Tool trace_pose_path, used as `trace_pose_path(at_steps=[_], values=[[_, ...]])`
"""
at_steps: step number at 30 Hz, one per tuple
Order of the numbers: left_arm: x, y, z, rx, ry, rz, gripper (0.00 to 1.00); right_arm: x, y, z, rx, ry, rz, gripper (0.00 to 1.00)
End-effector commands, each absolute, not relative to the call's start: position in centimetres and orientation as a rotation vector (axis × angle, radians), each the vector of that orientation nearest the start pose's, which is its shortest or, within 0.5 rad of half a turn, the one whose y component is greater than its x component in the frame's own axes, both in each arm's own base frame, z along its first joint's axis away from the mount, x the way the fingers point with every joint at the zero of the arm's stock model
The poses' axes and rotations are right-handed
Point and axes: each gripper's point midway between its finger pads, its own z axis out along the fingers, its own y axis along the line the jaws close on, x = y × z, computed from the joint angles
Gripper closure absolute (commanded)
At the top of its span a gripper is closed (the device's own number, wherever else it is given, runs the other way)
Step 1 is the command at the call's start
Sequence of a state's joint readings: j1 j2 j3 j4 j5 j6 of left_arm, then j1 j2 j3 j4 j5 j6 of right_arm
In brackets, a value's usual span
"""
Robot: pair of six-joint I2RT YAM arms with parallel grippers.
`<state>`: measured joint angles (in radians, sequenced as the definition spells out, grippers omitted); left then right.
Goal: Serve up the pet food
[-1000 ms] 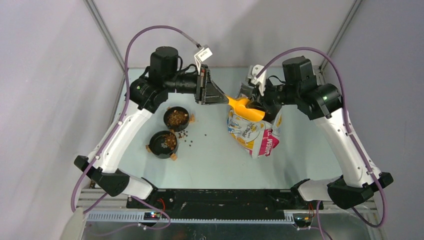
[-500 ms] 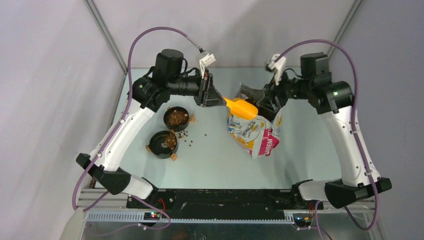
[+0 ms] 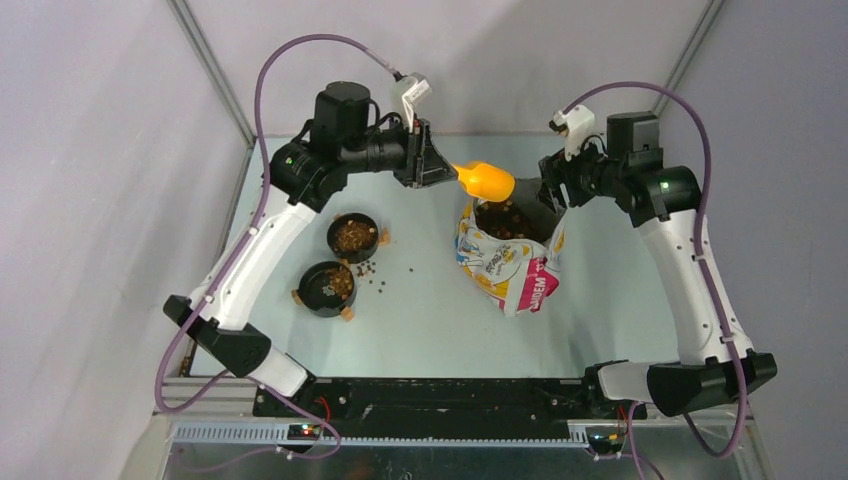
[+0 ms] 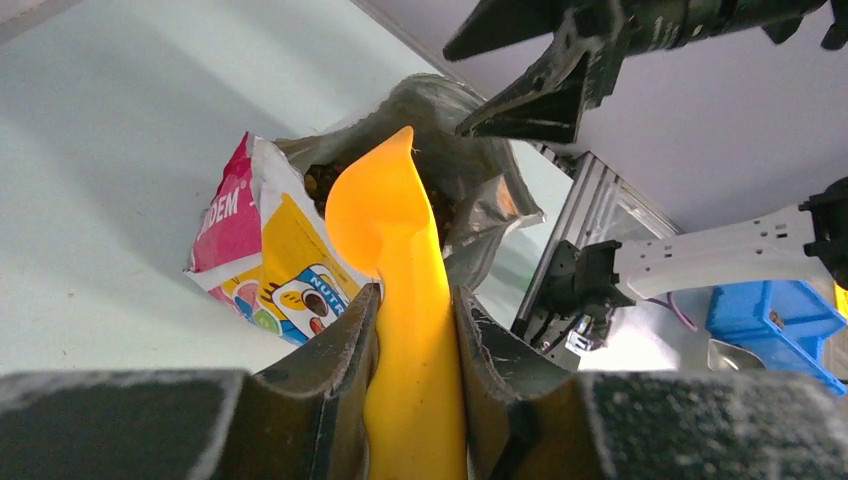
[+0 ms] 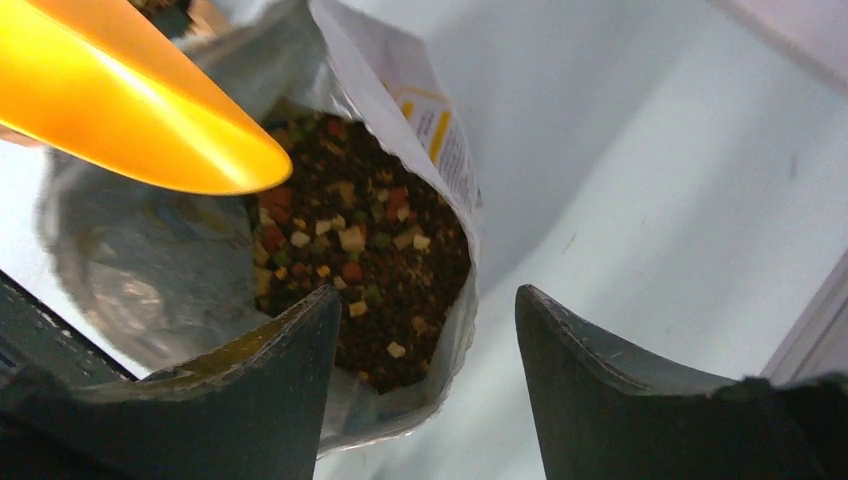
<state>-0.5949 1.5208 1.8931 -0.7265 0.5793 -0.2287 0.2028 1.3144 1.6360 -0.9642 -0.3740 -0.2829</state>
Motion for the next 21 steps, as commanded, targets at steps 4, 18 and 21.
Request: trace_pose_path(at_steps=[4, 18, 21], values=[[27.5, -32.8, 39.9, 0.865, 1.859, -0.959, 1.0, 31.2, 9.2, 28.9, -0.652, 2.189, 0.219, 0.47], [30.8, -38.4, 35.1, 0.905, 1.883, -0.458, 1.0, 31.1, 10.7, 30.3, -0.623, 2.168, 0.348, 1.0], [31.7, -39.3, 34.0, 0.897, 1.898, -0.409, 1.0, 30.9, 11.0, 30.5, -0.61, 2.162, 0.378, 1.0]])
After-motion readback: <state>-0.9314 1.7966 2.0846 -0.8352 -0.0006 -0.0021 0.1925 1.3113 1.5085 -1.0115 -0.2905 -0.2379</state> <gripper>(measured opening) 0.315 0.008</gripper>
